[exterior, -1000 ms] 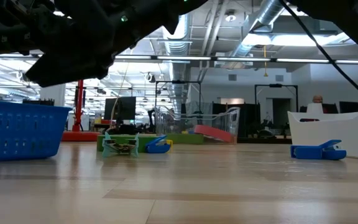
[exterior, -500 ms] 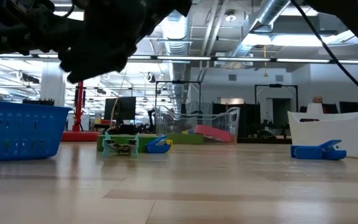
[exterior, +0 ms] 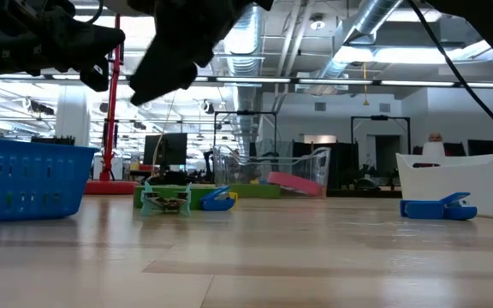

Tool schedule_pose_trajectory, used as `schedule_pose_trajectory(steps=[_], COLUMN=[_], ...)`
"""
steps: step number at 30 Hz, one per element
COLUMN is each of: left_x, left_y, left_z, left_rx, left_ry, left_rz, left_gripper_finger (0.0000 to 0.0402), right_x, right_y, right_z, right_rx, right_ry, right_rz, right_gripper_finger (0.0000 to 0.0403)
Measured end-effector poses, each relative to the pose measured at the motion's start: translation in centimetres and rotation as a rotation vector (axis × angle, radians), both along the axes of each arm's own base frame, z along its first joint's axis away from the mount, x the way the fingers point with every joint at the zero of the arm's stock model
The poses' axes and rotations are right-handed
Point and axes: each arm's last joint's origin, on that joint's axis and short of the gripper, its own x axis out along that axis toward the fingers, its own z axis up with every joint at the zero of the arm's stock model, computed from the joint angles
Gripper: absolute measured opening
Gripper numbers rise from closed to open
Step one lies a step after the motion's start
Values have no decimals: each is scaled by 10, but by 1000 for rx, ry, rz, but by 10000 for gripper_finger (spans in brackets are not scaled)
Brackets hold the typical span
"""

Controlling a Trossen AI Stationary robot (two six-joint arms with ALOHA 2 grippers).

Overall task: Pick and place Stapler, Stapler remover, tape
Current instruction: Put the middle blue stapler into the blue bin

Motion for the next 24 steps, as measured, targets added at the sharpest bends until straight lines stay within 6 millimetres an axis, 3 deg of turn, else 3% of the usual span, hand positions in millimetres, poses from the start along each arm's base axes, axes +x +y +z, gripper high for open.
schedule_pose_trajectory(steps=[9, 13, 24], left_x=[0, 0, 0], left_y=[0, 0, 0], left_z=[0, 0, 0], left_rx=[0, 0, 0], left_ry=[0, -1, -2], left_rz=[0, 0, 0], left_gripper_finger=[8, 8, 8], right_x=[-4, -12, -72], right_y=[-7, -9, -14], right_z=[-2, 10, 31], right_rx=[-5, -4, 3], right_ry=[50, 36, -20], right_rz=[-14, -15, -27], right_gripper_finger=[255, 255, 255])
